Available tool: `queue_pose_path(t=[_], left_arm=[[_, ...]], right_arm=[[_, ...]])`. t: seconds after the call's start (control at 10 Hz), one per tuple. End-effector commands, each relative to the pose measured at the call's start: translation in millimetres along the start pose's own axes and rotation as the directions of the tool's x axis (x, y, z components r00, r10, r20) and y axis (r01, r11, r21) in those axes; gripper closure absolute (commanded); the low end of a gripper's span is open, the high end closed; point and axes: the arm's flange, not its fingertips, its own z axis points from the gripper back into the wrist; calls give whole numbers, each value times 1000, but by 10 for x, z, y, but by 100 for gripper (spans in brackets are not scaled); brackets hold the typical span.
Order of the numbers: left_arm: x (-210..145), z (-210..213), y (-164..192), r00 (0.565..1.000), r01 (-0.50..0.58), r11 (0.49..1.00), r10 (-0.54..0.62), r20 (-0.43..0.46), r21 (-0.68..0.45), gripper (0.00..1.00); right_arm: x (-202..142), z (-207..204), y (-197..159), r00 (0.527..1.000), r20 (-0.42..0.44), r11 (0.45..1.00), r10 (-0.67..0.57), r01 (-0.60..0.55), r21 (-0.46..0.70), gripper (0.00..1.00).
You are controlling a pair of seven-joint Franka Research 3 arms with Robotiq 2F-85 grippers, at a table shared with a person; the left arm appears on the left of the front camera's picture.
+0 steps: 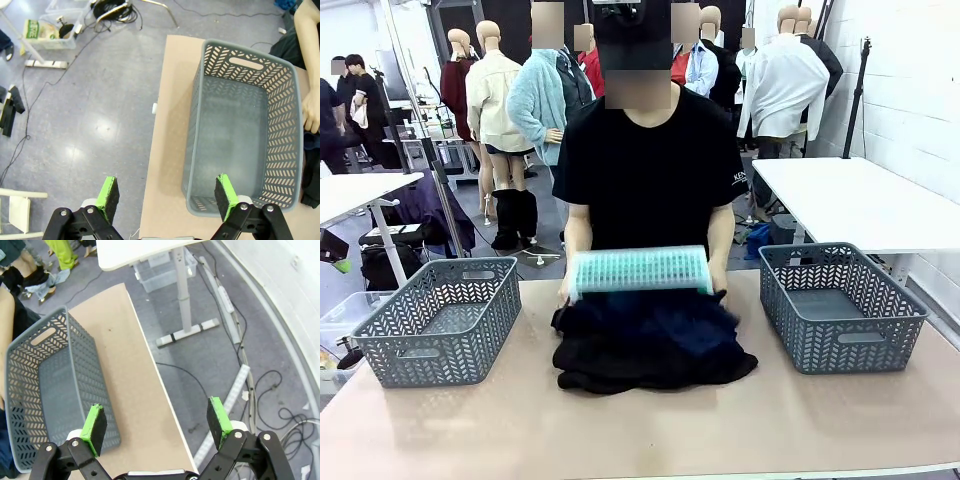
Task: Sort the tops and bottoms.
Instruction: Lift clothes from the center of the table with your left hand.
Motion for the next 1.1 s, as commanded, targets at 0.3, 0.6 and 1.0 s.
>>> queue_pose_path(t=[0.3, 0.6, 1.0], left_arm=[[-22, -1, 13, 1000, 9, 1000, -9, 6, 8, 0], [-22, -1, 13, 1000, 9, 1000, -9, 6, 8, 0], [-22, -1, 13, 1000, 9, 1000, -9, 6, 8, 0]], right_arm=[[-9, -3, -19, 1000, -1, 1000, 5, -5, 6, 0], [-9, -3, -19, 1000, -1, 1000, 5, -5, 6, 0], [-9, -3, -19, 1000, -1, 1000, 5, -5, 6, 0]])
